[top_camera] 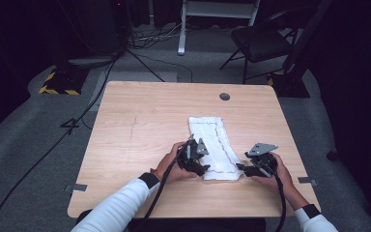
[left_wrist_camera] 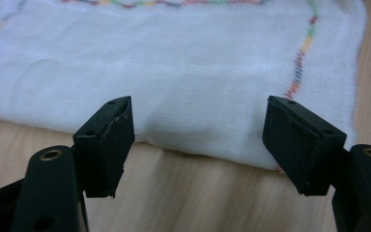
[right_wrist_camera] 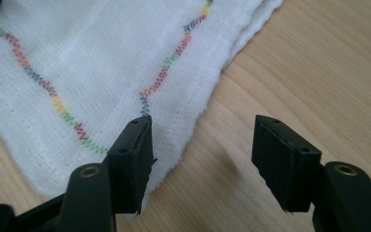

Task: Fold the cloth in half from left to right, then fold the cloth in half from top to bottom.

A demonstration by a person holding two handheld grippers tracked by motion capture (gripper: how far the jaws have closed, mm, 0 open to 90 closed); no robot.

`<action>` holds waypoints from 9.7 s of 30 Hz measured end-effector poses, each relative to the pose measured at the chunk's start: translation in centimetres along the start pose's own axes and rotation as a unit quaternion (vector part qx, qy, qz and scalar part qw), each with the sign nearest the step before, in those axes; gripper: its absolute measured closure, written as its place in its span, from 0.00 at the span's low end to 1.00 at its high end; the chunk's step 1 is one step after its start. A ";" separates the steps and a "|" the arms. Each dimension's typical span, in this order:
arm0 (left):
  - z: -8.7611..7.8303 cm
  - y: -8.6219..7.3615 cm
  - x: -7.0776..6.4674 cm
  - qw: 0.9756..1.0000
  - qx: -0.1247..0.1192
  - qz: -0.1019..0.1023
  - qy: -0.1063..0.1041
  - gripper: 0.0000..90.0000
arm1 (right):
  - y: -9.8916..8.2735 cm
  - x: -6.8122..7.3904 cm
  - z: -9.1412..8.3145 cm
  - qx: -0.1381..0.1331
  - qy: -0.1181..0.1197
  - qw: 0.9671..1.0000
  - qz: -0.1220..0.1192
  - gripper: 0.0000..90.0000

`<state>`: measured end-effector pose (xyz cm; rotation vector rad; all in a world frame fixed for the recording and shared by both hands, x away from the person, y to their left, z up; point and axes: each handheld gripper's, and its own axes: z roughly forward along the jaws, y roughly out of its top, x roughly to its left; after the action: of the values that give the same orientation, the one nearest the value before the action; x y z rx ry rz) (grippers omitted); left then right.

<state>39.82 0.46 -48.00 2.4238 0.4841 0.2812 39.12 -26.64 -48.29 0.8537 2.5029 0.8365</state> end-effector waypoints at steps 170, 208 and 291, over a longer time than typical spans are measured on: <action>-4.7 0.0 9.2 0.991 -0.127 -0.018 0.026 0.89 | 10.1 -2.5 1.5 -0.149 0.024 0.989 0.001 0.94; -4.6 -4.6 1.1 0.996 -0.044 0.048 -0.059 0.92 | 1.6 3.0 -0.5 -0.076 0.118 0.989 -0.050 0.85; -5.9 -3.7 1.7 0.997 0.006 0.055 0.045 0.23 | 3.4 2.5 -0.7 -0.053 0.039 0.995 -0.073 0.37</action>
<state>38.54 7.07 -45.66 2.4603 0.3940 0.4374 38.35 -23.13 -46.01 0.6061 2.5268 0.9588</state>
